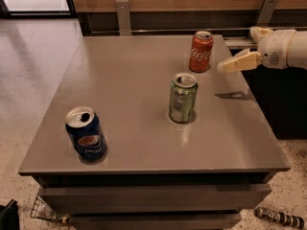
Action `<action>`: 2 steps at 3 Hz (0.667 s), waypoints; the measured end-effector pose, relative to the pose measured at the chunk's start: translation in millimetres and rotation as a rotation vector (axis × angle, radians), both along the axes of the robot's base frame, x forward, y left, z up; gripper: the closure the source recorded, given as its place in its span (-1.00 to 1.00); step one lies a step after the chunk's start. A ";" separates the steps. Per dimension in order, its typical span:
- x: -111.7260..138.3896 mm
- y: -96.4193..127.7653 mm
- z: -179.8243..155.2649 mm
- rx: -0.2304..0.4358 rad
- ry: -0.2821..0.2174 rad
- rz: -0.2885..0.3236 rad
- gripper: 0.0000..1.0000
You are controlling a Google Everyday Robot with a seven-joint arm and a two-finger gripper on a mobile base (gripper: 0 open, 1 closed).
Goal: Pick coke can
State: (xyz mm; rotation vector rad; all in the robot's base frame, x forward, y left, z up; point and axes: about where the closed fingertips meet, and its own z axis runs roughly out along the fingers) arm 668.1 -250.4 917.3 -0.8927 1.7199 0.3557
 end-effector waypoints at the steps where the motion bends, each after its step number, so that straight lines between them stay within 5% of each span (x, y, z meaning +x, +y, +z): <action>1: 45.2 16.3 -1.9 0.109 -0.024 0.072 -1.00; 2: 68.6 27.8 -6.5 0.186 -0.027 0.111 -1.00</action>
Offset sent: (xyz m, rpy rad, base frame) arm 0.0861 0.0275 -0.0023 0.2338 -0.0384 0.1339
